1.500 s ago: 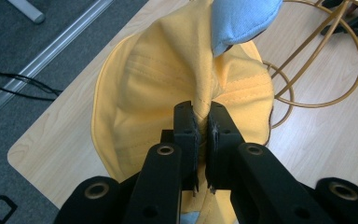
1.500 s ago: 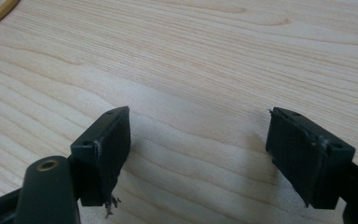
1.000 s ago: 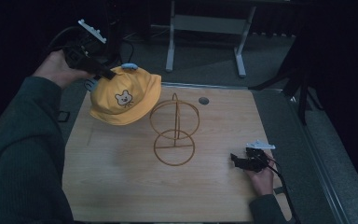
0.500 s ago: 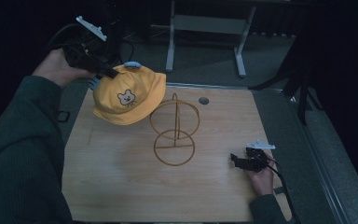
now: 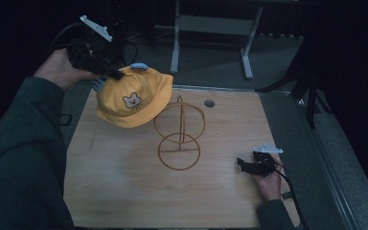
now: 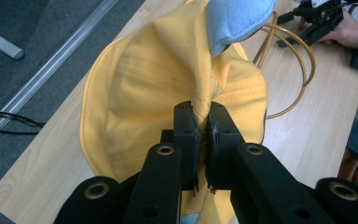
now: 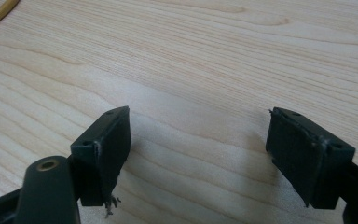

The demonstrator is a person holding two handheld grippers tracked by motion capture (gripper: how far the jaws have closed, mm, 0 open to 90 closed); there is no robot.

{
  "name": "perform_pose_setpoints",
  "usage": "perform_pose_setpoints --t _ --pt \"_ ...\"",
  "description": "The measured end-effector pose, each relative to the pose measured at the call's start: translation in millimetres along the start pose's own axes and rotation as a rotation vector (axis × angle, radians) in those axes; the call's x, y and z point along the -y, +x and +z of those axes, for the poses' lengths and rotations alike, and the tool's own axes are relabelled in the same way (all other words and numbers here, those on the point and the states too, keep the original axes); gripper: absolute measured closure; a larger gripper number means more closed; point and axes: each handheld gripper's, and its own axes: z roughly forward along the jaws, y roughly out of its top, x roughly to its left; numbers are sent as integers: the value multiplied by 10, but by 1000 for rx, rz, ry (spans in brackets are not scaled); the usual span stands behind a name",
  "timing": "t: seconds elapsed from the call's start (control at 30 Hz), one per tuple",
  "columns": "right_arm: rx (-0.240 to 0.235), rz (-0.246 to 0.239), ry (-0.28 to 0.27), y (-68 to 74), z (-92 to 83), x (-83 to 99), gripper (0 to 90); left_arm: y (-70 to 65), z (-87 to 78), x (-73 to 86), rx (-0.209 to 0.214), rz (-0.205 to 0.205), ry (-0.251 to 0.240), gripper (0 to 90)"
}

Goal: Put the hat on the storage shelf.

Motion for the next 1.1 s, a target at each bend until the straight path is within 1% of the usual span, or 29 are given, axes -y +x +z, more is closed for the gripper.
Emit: perform_pose_setpoints --t 0.2,0.3,0.43,0.63,0.87,1.0,1.07,1.1 --pt "0 0 0 0 0 0 219 -40 -10 -32 2 19 -5 844" --pt "0 0 0 0 0 0 218 -69 -17 -58 8 39 -5 844" --pt "-1 0 1 0 0 0 219 -106 -52 -98 13 55 -7 844" --pt "0 -1 -1 -1 1 0 219 -146 -73 -130 22 74 -3 844" --pt "0 -1 -1 -1 1 0 219 -196 -32 -186 37 96 -8 844" --pt "0 0 -2 0 1 0 219 -247 0 -250 49 117 -15 844" --pt "0 -1 -2 -1 2 0 219 -265 19 -287 53 133 -14 844" --pt "0 0 -2 0 1 0 219 -278 33 -305 57 134 -17 844"
